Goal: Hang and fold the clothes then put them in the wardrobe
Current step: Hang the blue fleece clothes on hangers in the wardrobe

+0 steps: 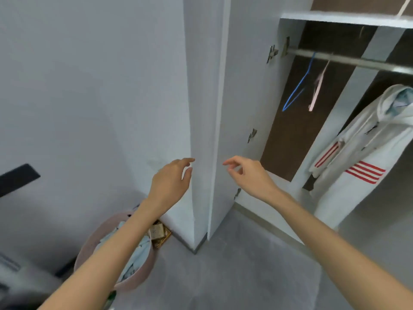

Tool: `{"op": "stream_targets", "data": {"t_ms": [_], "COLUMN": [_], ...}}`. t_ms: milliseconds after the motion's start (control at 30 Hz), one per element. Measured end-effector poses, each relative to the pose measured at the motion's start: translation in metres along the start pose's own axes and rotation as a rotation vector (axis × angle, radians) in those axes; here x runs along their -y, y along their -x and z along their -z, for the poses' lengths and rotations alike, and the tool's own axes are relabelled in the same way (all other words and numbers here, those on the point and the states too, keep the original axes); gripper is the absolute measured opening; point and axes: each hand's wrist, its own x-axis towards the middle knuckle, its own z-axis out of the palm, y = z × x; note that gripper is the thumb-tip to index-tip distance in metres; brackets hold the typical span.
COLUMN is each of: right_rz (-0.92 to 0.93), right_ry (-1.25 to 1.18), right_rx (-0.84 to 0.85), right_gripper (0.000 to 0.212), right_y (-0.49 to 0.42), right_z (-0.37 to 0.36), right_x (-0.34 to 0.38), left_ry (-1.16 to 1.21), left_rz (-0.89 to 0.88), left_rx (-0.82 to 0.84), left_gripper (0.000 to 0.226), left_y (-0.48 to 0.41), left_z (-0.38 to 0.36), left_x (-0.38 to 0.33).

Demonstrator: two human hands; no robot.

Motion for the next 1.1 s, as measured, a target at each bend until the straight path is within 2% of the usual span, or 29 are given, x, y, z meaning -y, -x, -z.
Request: {"op": "stream_targets", "data": {"t_ms": [400,633,800,1100], "right_rz": [0.333,0.487,0.552,0.483], "right_ry": [0.194,0.303,0.347,0.507], "right_rx": [0.387,0.525,0.616,0.740], "right_gripper": [0.029,0.032,0.030,0.035], "right_y": [0.005,0.012,-0.003,-0.061], "right_z": [-0.125,-0.201,-0.268,-0.397], "right_x": [0.060,0.094,0.115,0.134], "left_ry": [-0.188,-0.284,-0.282,-0.276], "left_rz": [0.468,0.703,0.780,0.783], "left_rx": [-0.020,0.057,0.104,0.302], "left_gripper": [0.038,0.038,0.038,0.042], "left_y": [0.143,0.208,0.223,0.196], "left_z": [0.032,0.033,0.033,0.020], "left_x": [0.093,0.151,0.210,0.347]}}
